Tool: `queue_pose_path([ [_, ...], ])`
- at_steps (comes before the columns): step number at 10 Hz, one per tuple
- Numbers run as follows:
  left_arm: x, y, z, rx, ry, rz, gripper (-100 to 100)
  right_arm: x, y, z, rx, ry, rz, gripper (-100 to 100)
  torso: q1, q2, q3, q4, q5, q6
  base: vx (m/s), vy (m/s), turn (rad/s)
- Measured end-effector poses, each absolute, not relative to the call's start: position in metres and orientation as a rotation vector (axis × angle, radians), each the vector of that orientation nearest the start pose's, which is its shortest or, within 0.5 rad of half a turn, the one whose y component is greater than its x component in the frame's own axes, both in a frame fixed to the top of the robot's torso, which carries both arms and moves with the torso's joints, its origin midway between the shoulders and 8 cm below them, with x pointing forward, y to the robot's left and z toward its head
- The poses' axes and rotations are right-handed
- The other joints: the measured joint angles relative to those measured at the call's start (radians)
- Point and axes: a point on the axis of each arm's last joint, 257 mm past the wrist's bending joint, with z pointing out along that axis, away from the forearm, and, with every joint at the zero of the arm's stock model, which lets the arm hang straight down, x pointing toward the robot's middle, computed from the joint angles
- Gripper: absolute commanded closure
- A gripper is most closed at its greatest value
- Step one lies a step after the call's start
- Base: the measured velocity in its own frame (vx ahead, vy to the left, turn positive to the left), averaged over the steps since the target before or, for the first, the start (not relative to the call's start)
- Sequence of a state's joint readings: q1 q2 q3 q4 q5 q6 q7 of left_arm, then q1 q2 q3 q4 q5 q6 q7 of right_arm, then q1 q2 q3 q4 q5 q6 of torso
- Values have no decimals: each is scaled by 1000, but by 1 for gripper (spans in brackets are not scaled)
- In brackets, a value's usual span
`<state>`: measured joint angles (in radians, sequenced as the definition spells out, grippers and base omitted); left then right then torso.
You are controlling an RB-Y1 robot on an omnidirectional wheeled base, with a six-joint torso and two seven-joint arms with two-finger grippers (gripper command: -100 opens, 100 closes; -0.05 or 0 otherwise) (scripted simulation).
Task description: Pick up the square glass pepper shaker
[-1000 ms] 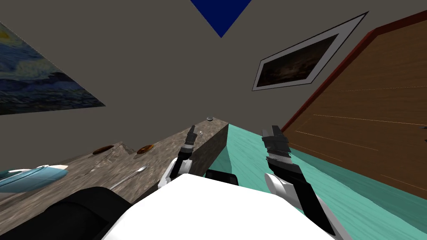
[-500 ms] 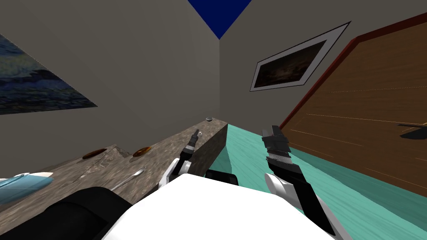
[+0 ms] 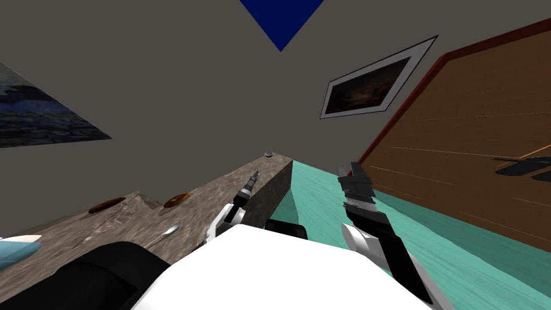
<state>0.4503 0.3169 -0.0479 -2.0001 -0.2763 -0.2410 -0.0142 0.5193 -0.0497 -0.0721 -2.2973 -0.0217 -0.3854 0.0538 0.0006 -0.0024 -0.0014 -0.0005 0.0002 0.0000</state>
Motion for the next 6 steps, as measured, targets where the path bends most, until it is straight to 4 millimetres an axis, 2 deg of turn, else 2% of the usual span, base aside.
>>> queue_pose_path([
  [6, 413, 306, -232, -528, 1548, -697, -100, 353, -307, 6, 696, 725, 1160, 0, -1, -1, -1, 0, 0, 0, 45, -4, -46],
])
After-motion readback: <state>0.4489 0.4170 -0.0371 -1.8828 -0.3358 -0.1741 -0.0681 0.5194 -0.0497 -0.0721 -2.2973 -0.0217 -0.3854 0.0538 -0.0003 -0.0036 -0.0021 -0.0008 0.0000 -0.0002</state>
